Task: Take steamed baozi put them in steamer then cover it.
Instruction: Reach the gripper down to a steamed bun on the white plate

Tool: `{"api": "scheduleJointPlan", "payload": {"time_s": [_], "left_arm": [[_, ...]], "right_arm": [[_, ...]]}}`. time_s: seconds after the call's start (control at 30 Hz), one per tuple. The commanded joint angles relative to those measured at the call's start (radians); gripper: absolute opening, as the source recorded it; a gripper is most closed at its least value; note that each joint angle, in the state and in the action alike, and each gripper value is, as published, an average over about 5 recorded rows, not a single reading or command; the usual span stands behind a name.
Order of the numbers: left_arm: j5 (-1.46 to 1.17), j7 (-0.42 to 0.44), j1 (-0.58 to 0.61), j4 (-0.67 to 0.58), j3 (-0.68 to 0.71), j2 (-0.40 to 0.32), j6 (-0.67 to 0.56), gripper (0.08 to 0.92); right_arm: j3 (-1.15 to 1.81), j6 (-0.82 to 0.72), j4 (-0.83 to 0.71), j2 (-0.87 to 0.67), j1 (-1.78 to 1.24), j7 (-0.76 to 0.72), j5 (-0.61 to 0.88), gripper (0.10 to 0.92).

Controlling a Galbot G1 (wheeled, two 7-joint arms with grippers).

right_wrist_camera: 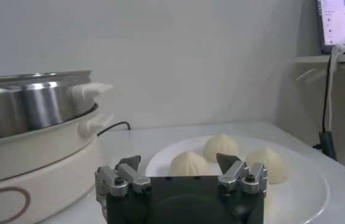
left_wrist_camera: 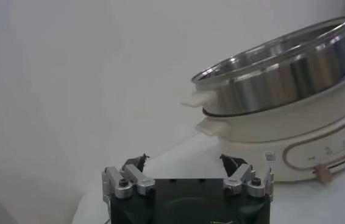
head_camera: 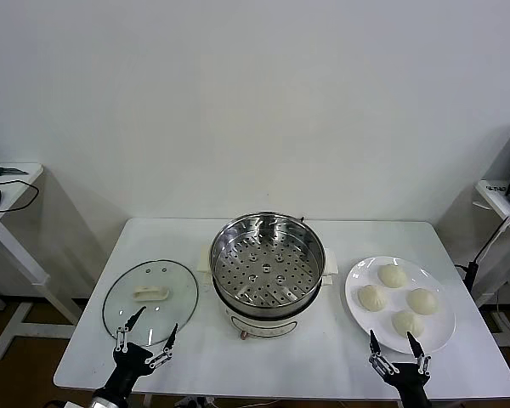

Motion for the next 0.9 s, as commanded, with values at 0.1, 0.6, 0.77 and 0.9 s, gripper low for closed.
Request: {"api": "scheduleJointPlan", "payload": {"time_s": [0.1, 0.6, 0.77, 0.9], "left_arm": [[0.004, -0.002, 0.011, -0.03, -0.002, -0.005, -0.008, 0.823], [0.006, -0.003, 0.034, -0.086, 0.003, -0.021, -0.026, 0.823], [0.006, -0.003, 0.038, -0.088, 0.004, -0.024, -0.033, 0.823], [0.006, -0.003, 0.04, -0.088, 0.004, -0.026, -0.037, 0.823]], "right_arm": [[0.022, -0.099, 0.013, -0.01, 0.054, 0.112, 0.024, 0.823], [-0.022, -0.378, -0.232, -0.421, 0.601, -0.018, 0.392, 0.823], [-0.185, -0.478, -0.406, -0.585, 0.806, -0.321, 0.448, 0.823], [-0.358, -0.478, -0.558, -0.682, 0.983, -0.61, 0.368, 0.823]]}}
